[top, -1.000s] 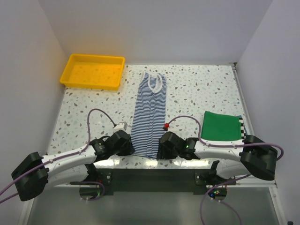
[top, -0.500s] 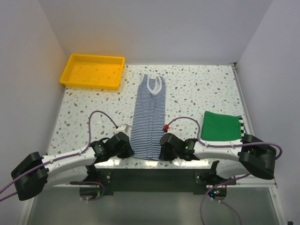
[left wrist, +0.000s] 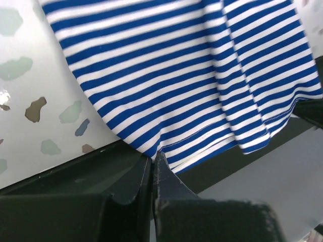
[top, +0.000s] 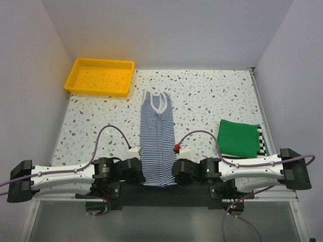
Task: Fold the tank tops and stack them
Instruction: Fold the tank top
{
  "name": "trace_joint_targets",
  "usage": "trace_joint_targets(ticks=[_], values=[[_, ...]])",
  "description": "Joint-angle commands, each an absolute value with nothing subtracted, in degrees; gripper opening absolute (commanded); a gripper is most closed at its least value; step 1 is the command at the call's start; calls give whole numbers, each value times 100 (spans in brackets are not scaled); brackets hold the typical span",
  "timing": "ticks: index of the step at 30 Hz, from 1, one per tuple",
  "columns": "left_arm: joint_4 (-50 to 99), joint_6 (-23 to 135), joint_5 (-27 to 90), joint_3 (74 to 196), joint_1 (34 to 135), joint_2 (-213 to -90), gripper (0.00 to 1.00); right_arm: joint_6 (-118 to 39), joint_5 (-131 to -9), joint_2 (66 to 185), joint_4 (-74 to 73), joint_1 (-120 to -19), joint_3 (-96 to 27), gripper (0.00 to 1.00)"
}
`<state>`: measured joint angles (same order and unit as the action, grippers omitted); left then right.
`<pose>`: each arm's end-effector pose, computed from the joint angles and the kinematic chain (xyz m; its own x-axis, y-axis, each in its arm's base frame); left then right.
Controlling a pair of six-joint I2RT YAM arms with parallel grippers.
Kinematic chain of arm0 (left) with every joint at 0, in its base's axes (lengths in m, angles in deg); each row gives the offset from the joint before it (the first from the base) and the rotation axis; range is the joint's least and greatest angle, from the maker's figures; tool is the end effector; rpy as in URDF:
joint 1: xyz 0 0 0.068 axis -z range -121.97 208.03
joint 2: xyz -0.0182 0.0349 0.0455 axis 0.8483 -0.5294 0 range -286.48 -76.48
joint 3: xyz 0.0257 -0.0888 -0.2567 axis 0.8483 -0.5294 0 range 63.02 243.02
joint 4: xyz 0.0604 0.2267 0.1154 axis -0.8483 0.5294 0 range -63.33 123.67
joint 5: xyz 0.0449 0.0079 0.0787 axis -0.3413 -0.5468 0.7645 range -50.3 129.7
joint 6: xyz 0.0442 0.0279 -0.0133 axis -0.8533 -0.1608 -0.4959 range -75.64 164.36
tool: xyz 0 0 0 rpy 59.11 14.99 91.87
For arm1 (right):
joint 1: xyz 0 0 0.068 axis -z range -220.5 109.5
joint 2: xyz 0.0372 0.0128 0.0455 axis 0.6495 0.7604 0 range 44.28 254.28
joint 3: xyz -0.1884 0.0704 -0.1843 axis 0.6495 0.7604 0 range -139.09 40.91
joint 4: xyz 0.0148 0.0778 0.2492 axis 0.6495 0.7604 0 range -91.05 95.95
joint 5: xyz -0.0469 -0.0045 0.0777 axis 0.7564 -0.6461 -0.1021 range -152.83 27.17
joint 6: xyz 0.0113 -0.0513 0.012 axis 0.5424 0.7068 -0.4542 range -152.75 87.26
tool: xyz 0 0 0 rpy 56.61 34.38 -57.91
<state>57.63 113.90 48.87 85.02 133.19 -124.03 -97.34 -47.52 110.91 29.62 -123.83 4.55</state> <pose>0.0436 -0.1425 0.1658 -0.9476 -0.0348 -0.3175 0.1256 0.8734 -0.4706 0.0338 0.2072 0.1895 -0.8954 -0.1562 -0.4169 -0.3129 0.8869 0.3397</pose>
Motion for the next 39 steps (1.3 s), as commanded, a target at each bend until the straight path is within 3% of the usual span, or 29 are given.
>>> trace_joint_targets(ticks=[1, 5, 9, 15, 23, 29, 36, 38, 39], values=[[6488, 11582, 5507, 9315, 13362, -12586, 0, -9876, -3990, 10783, 3848, -12382, -126, 7], [6701, 11485, 6113, 10044, 13336, -12754, 0, -9560, -3629, 10879, 4271, -12120, -820, 9], [6807, 11222, 6484, 10467, 12863, -12711, 0, -9006, -4110, 10941, 3921, -11382, -971, 7], [6140, 10027, 6159, 10678, 11466, -12841, 0, -8093, -4551, 11432, 3419, -10450, -1401, 7], [5437, 8920, 5816, 11294, 10471, -13659, 1, -7213, -4947, 12135, 3015, -9255, -2156, 6], [4681, 8375, 5368, 11856, 9610, -14572, 1, -6694, -5517, 12909, 2795, -8253, -2843, 6], [3469, 8145, 4858, 12489, 8713, -16485, 0, -6281, -6159, 14437, 2295, -7373, -3739, 8], [3205, 8163, 4692, 12665, 8503, -16901, 8, -6210, -6266, 15068, 2040, -7188, -4081, 24], [2986, 8154, 4665, 12726, 8458, -17277, 26, -6106, -6266, 15254, 2004, -7144, -4231, 33]])
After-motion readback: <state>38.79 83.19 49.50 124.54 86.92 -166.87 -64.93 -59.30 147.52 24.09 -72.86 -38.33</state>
